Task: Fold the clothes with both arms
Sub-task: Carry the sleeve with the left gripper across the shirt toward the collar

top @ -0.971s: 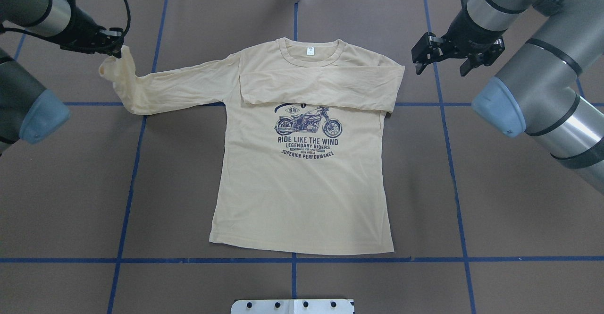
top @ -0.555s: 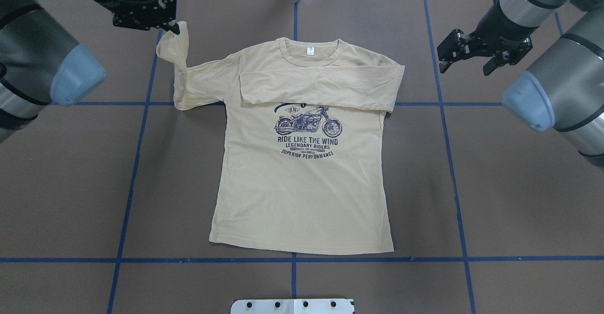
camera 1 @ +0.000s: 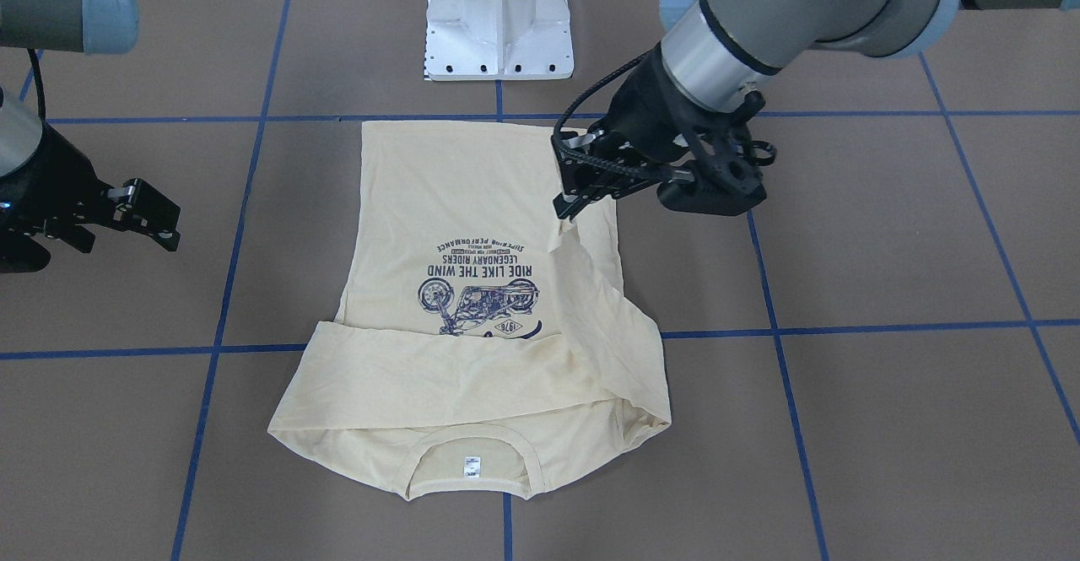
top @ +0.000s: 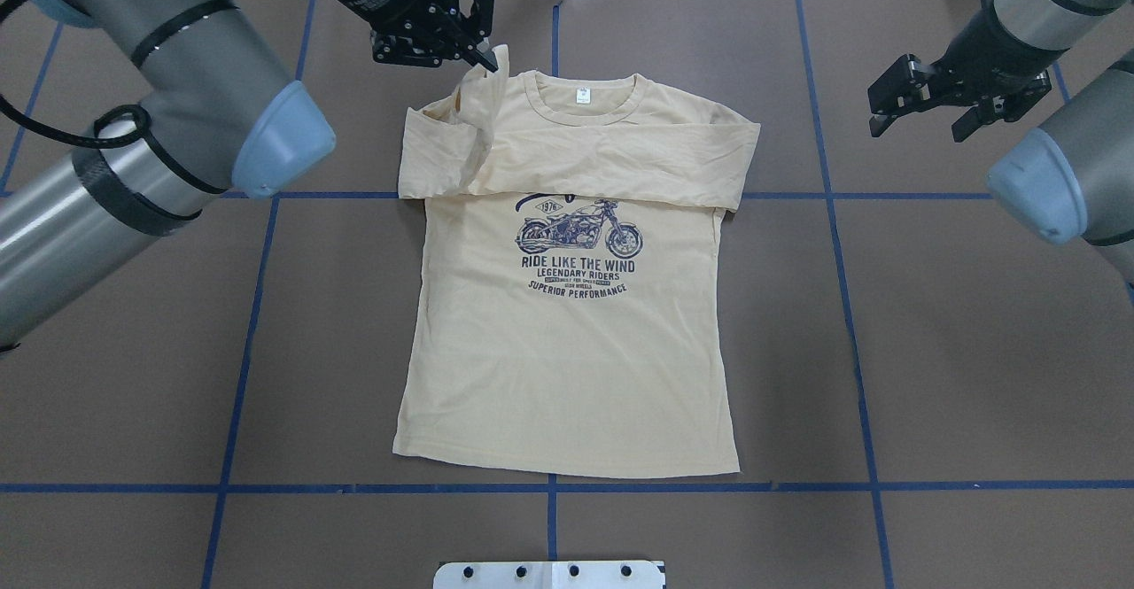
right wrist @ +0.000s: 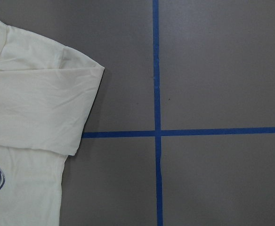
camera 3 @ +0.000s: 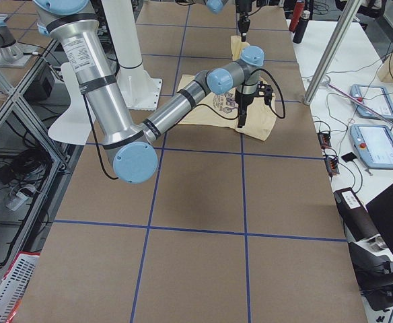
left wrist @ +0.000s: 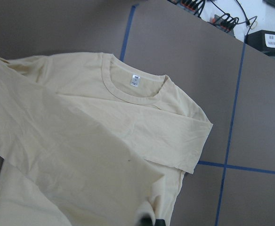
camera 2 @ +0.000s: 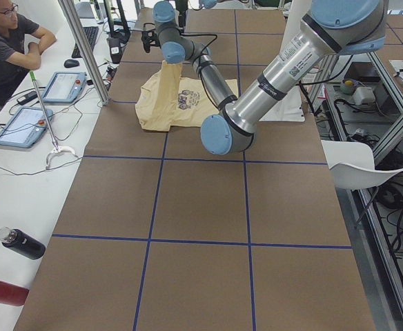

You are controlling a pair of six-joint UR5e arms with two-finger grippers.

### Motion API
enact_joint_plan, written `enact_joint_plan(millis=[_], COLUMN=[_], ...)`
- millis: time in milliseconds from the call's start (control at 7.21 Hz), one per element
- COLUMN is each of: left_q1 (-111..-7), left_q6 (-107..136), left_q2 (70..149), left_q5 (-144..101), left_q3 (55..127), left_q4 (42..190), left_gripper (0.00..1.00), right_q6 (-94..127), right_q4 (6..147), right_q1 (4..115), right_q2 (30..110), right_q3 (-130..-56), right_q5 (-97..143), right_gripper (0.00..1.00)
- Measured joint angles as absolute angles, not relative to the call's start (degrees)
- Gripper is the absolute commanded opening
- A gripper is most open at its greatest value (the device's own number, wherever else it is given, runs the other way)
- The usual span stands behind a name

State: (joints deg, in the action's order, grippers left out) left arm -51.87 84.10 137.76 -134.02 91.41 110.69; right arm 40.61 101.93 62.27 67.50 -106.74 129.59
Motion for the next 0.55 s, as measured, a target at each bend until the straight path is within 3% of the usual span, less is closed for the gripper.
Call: enact_joint_plan(millis=[555], left_q1=[-49.7], left_q6=[85.4], left_q2=[143.7], left_q5=[-131.4], left_q3=[72.4], left_q4=[129.5], left_gripper=[0.0], right_q6=[40.4], right_q4=[101.7], right_q1=[62.3], right_q2=[67.0], right_q3=[-105.9], right_q5=[129.7], right_gripper=[1.0])
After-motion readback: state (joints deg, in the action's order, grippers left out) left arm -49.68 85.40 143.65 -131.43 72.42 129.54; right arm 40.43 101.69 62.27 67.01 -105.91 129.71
